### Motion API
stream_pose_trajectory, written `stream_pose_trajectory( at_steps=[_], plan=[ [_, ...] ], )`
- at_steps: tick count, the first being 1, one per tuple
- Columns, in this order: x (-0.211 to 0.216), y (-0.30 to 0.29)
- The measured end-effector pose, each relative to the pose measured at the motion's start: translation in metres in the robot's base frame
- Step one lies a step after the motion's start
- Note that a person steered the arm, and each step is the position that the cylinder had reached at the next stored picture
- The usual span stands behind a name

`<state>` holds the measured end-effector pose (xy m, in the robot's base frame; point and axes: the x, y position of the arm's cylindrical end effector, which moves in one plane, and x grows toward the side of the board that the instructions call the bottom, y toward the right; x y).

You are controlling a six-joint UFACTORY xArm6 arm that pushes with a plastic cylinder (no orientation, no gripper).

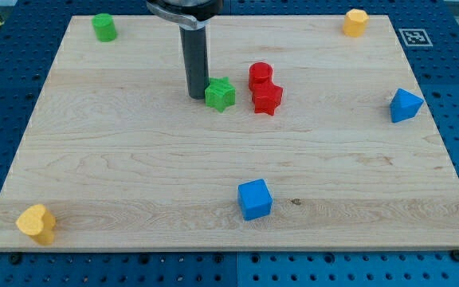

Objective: Point your arm below the green circle

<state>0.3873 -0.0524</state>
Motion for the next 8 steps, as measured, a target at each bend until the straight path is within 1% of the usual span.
stream_pose_trajectory(
  at_steps=[5, 6, 7, 8],
  plan=[
    [0.014, 0.026],
    [0.014, 0.012],
    [0.011, -0.023],
    [0.009, -0.026]
  ],
)
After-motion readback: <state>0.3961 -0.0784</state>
